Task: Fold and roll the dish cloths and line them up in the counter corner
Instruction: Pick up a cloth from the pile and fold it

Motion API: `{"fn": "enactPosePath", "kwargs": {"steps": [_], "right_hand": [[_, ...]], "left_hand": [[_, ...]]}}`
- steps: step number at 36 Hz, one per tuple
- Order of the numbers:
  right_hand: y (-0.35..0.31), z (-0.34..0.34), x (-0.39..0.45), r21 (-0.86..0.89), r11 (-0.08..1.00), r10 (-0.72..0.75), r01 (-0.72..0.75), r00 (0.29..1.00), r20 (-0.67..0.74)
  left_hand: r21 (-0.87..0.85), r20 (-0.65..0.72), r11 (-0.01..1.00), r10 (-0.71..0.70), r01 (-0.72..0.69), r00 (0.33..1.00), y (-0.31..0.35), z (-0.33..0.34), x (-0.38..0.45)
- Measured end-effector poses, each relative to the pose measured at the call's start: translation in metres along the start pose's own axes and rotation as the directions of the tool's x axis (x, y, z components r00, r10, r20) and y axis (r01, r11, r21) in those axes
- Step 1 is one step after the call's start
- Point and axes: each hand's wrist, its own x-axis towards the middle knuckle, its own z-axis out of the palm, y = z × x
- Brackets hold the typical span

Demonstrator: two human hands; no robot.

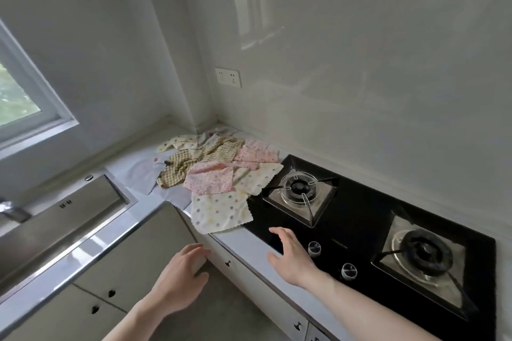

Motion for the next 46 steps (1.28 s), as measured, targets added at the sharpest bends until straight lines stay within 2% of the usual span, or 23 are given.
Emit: {"fn": "enactPosePath", "kwargs": {"steps": [5, 9, 20, 27, 35, 39, 42, 46], "right_hand": [[-0.025, 0.008, 0.052, -0.023, 1.000, -0.017, 0.018, 0.999, 0.040], [-0.033, 0.012, 0.079, -0.025, 0.999, -0.041, 0.042, 0.998, 0.057], [-0.024, 0.021, 0.134, -0.027, 0.999, 0.025, -0.025, 1.000, -0.012], [-0.026, 0.048, 0.172, -0.058, 0.994, 0.092, -0.097, 0.992, -0.082], [-0.020, 0.109, 0.217, -0.206, 0.965, 0.126, -0.165, 0.974, -0.190], [-0.006, 0.141, 0.240, -0.316, 0.929, 0.109, -0.193, 0.958, -0.267], [0.007, 0.169, 0.247, -0.317, 0.920, 0.084, -0.231, 0.905, -0.417], [0.023, 0.191, 0.255, -0.346, 0.917, -0.040, -0.197, 0.819, -0.572]], "left_hand": [[-0.017, 0.001, 0.998, -0.067, 0.067, 0.998, -0.024, -0.016, 0.037], [-0.020, 0.029, 0.998, -0.061, 0.062, 0.998, -0.030, -0.018, 0.063], [0.092, 0.187, 0.996, -0.022, 0.005, 0.982, -0.053, -0.034, 0.162], [0.151, 0.298, 0.978, 0.097, -0.147, 0.950, -0.084, -0.038, 0.227], [0.134, 0.433, 0.901, 0.322, -0.413, 0.842, -0.155, -0.007, 0.304], [0.084, 0.277, 0.825, 0.519, -0.558, 0.809, -0.195, 0.031, 0.334], [0.027, 0.065, 0.779, 0.624, -0.626, 0.779, -0.212, 0.056, 0.341], [0.029, -0.140, 0.658, 0.748, -0.753, 0.649, -0.225, 0.083, 0.355]]}}
